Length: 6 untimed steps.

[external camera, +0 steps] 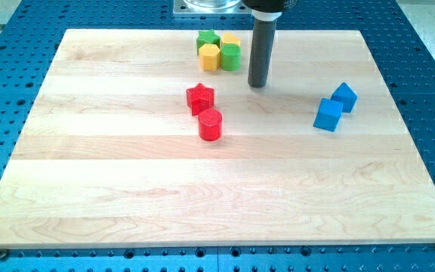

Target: Place the yellow blocks at the top left of the red star

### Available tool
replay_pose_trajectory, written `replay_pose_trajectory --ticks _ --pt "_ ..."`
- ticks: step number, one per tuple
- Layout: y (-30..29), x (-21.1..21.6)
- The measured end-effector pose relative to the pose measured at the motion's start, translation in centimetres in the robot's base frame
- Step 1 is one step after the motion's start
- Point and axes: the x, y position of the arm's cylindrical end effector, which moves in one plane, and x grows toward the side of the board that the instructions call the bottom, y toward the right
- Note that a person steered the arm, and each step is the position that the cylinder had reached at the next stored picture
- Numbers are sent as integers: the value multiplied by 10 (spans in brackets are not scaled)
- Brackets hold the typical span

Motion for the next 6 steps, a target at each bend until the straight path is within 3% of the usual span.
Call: replay_pose_trajectory --ticks 2,3,4,6 --pt "39 -79" --pt "31 -114" --pt "3 -122" --pt "-39 -80"
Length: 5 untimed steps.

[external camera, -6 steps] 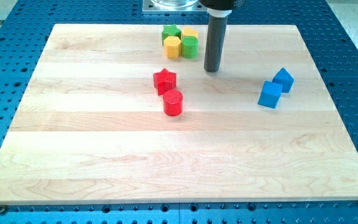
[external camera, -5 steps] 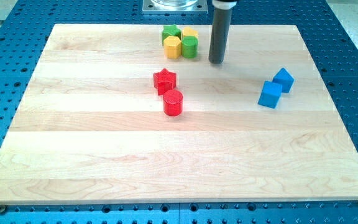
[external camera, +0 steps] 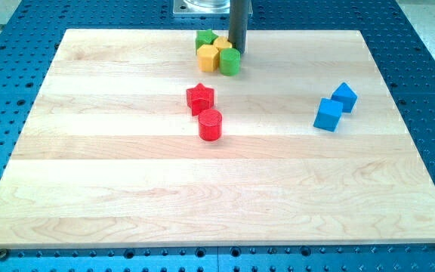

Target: Place the yellow blocks at the top left of the red star

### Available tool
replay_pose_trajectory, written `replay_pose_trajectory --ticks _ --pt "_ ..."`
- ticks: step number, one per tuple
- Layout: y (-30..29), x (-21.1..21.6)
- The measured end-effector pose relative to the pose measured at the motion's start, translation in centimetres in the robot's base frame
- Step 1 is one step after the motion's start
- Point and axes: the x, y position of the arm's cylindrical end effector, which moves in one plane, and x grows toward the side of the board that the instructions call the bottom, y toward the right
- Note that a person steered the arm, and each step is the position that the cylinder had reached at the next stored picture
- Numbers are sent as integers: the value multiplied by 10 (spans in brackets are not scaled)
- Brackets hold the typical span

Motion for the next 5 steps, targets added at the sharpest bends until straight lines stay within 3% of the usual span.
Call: replay_pose_trajectory --ticks 1,2,4,5 --pt "-16 3" --pt "-81 41" --pt "-109 7" --pt "-135 61"
